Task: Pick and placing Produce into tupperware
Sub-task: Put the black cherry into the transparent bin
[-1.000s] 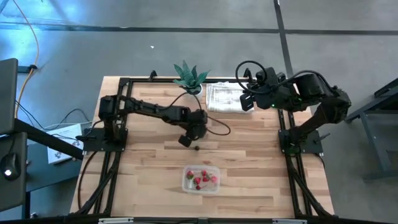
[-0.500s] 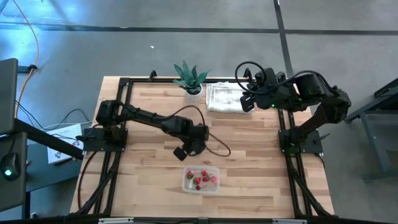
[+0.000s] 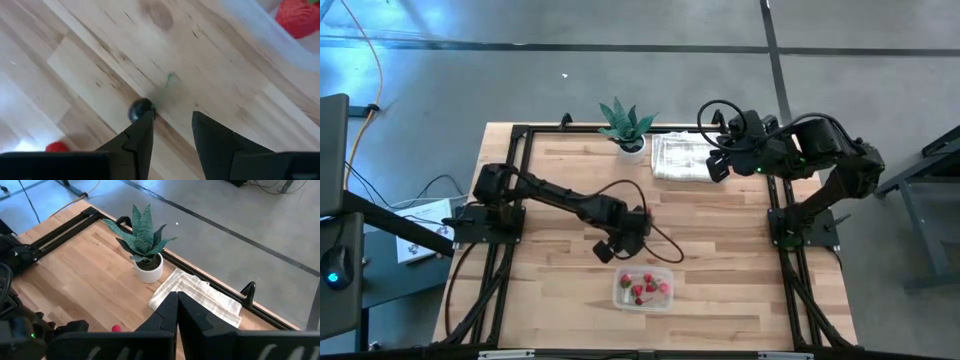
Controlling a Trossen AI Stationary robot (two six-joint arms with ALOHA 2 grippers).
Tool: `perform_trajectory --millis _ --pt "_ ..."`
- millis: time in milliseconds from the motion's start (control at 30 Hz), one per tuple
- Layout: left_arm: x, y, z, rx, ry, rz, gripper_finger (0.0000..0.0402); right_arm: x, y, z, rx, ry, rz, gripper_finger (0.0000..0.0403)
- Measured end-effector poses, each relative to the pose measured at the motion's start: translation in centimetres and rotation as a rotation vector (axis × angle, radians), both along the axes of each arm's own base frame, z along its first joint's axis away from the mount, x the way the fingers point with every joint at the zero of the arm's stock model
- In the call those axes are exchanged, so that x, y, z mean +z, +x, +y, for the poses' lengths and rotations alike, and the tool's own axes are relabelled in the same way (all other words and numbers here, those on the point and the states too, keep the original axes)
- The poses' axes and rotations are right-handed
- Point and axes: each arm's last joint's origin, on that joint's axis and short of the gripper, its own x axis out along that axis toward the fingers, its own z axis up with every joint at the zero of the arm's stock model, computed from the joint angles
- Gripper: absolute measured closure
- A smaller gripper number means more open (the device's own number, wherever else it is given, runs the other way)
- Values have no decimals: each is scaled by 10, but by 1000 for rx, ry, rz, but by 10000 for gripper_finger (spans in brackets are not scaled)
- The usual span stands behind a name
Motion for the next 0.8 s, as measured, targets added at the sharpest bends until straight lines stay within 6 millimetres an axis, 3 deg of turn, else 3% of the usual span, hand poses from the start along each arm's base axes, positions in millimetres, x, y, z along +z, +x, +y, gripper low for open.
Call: perform_trajectory --millis 333,800 --pt "-10 4 -24 -83 81 -128 275 -1 0 1 33 27 14 402" --pt "-26 -2 -20 -99 100 -148 275 -1 0 1 36 26 16 402"
